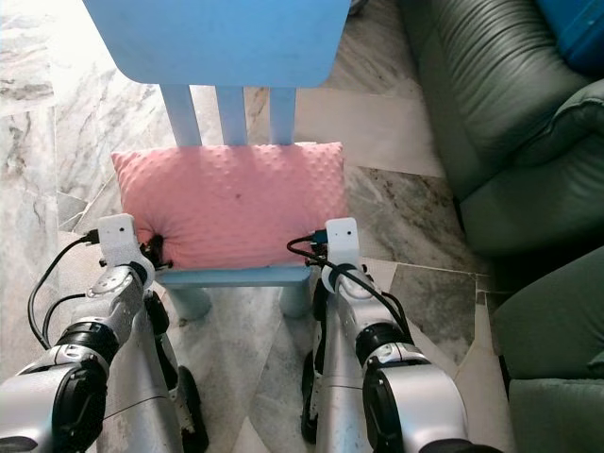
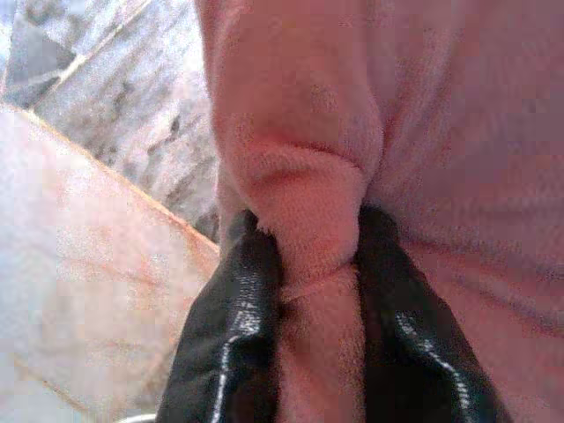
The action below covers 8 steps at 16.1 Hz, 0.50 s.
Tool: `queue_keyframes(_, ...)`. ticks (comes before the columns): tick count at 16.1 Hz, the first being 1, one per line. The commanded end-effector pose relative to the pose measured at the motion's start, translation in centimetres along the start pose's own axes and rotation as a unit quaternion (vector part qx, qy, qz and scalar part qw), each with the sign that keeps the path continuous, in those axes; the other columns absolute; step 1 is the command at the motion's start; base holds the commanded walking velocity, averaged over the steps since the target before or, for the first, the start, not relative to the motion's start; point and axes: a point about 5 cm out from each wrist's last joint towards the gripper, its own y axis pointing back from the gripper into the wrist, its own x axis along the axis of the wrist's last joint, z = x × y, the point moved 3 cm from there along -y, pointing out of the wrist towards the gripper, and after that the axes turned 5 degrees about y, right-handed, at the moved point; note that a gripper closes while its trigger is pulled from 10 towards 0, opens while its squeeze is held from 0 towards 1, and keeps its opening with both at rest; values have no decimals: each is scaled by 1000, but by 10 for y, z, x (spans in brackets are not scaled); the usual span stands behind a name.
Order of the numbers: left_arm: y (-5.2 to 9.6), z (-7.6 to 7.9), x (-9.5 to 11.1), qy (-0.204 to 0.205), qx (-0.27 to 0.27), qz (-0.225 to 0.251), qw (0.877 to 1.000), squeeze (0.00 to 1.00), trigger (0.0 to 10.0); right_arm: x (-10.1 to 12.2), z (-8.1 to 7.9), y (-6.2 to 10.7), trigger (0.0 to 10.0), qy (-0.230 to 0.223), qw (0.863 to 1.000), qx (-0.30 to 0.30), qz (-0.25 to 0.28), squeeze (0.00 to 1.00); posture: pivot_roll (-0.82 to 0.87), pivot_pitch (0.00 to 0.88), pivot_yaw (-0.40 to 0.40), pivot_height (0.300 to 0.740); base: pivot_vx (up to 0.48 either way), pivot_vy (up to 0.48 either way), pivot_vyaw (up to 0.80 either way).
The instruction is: Move the pillow to the sofa
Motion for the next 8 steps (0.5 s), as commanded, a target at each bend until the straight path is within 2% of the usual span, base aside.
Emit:
queue_keyframes(1,4,-2,-31,16,6,-60,998,0,0,-13,9,3,0,-14,999,-15,-27,0,-7,269,-103,467,0,0,0)
queue_keyframes(4,0,15,-17,30,-11,-41,999,0,0,-7,16,2,0,-24,999,-22,-21,0,-12,234,-104,467,0,0,0)
queue_keyframes(5,-1,20,-9,18,-24,-24,999,0,0,-2,17,1,0,-22,999,-23,-13,0,-14,211,-101,467,0,0,0)
queue_keyframes(8,-1,22,5,-5,-32,20,999,0,0,10,16,-1,0,-18,1000,-15,11,0,-4,165,-96,467,0,0,0)
